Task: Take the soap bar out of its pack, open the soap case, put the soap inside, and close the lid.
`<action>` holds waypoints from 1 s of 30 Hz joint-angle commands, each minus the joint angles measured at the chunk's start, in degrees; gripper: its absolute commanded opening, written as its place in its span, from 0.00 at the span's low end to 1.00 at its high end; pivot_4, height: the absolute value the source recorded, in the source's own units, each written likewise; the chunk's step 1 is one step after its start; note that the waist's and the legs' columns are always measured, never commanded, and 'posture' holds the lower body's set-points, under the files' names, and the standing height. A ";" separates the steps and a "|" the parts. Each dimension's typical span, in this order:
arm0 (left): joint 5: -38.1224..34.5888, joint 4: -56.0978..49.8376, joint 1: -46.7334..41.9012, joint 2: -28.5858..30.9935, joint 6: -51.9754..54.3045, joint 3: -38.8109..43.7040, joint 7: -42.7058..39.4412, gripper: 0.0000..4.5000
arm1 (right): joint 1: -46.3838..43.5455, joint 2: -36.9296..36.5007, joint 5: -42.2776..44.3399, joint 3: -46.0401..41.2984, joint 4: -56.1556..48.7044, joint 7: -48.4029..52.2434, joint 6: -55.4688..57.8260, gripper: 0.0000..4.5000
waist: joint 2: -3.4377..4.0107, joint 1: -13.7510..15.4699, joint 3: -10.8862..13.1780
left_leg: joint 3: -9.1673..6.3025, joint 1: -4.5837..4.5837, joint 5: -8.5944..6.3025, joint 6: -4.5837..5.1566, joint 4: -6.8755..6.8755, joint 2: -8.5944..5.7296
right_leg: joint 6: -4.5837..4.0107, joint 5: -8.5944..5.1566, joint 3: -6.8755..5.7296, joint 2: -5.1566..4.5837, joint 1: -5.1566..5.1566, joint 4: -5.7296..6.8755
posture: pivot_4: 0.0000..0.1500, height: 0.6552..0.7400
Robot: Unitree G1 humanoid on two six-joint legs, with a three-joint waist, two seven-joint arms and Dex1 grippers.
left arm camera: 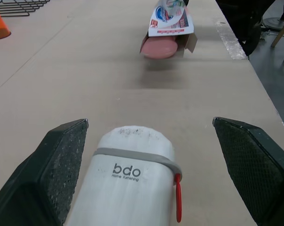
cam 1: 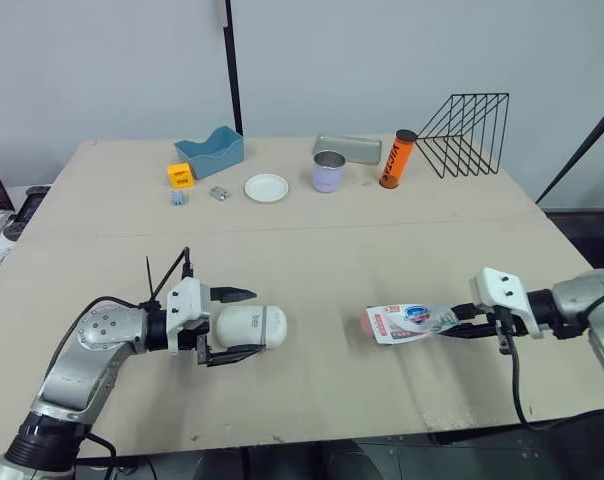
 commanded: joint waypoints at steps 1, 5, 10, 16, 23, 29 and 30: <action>0.48 0.08 -0.73 -0.05 -1.69 0.02 -0.51 1.00 | -1.01 -2.41 0.31 -3.31 0.97 -0.32 -0.92 0.10 | 0.00 0.01 0.00 | 0.00 0.00 0.00 0.00 0.00 0.00 | -0.01 -0.02 0.00 -0.01 0.00 0.00 | 1.00 0.99; 0.95 0.53 -0.77 -0.20 -2.16 -0.18 -0.55 1.00 | -1.62 -3.26 -0.11 -3.89 3.14 -0.49 -1.59 0.10 | 0.00 0.01 0.00 | -0.01 0.00 0.00 0.00 0.01 -0.03 | -0.06 -0.03 0.01 -0.03 0.01 0.00 | 1.00 0.99; 1.30 1.13 -1.07 -0.33 -2.62 -0.44 -0.62 1.00 | -1.31 -4.31 -0.53 -3.42 3.66 0.15 -2.29 0.10 | 0.00 -0.01 0.00 | 0.00 0.00 0.00 0.00 0.01 -0.03 | -0.05 -0.03 0.02 -0.03 0.01 0.00 | 1.00 0.99; 1.57 1.32 -0.83 -0.64 -2.90 -0.52 -0.56 1.00 | -1.10 -4.82 -2.10 -2.93 4.82 -0.50 -3.23 0.10 | 0.03 0.00 -0.01 | -0.02 0.00 0.00 0.00 0.00 -0.05 | -0.03 -0.02 0.02 -0.04 0.03 0.00 | 1.00 0.99; 1.91 1.39 -0.52 -0.84 -3.14 -0.41 -0.31 1.00 | 1.03 -6.03 -0.07 -3.73 2.12 2.78 -3.20 0.10 | 0.05 0.00 -0.01 | -0.01 -0.01 -0.01 0.01 0.06 -0.08 | -0.06 -0.03 0.04 -0.07 0.03 0.00 | 1.00 0.99; 2.02 1.51 -0.25 -0.65 -3.34 -0.26 -0.38 1.00 | 2.79 -7.60 -2.86 -3.62 5.49 1.38 -5.84 0.10 | 0.07 0.07 -0.02 | -0.04 0.00 -0.01 0.01 0.07 -0.10 | -0.02 -0.03 0.02 -0.08 0.07 0.00 | 1.00 0.99; 2.05 1.57 -0.25 -0.66 -3.38 -0.24 -0.37 1.00 | 1.50 -7.43 -3.13 -3.88 7.17 0.26 -5.65 0.10 | 0.07 0.07 -0.02 | -0.04 0.00 -0.01 0.01 0.08 -0.10 | -0.03 -0.04 0.04 -0.08 0.07 0.00 | 1.00 0.99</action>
